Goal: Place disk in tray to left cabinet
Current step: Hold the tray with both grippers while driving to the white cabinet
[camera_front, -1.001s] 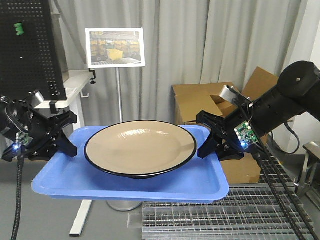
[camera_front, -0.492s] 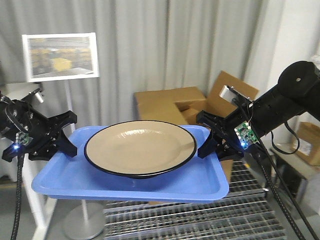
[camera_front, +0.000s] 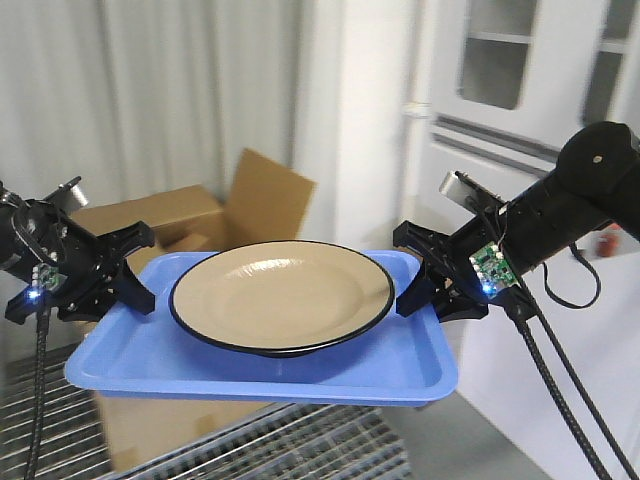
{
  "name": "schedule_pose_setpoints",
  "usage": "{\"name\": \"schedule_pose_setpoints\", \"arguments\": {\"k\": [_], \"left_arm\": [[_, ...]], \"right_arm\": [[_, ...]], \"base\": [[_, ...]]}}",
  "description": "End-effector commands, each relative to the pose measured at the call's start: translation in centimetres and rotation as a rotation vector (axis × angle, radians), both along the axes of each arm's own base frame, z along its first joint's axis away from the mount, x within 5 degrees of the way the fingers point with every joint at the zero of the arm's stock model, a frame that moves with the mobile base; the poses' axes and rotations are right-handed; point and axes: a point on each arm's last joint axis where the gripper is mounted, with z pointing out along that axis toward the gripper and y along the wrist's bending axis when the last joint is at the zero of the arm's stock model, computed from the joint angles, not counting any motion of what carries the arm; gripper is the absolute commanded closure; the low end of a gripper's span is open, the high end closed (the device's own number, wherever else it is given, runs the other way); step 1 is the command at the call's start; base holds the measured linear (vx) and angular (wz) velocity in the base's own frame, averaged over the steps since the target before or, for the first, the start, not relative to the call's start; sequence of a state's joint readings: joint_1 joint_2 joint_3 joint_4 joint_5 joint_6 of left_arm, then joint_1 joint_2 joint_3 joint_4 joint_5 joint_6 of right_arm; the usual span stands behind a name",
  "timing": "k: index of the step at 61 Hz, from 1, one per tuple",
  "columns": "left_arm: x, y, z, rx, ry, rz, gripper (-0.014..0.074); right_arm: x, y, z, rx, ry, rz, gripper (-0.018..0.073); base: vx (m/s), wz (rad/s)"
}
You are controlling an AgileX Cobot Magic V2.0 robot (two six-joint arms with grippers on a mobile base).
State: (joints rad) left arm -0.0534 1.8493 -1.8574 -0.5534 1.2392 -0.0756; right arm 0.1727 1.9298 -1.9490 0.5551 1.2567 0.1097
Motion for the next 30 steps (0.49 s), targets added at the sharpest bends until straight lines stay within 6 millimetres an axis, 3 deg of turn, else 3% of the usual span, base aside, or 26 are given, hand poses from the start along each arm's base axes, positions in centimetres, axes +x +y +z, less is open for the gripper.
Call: {"name": "schedule_pose_setpoints", "arguments": {"k": [1,30], "left_arm": [[-2.43,-3.32,4.90,-0.276,-0.059,-0.080,0.0596],[-2.43,-3.32,4.90,-0.276,-0.059,-0.080,0.0596]], "right_arm": [[-2.35,2.77,5.28,0.275,-0.089,0.068,0.0551],[-2.35,2.77,5.28,0.275,-0.090,0.067,0.0551]], "base": [[0.17,-0.68],[0.16,-0.62]]}}
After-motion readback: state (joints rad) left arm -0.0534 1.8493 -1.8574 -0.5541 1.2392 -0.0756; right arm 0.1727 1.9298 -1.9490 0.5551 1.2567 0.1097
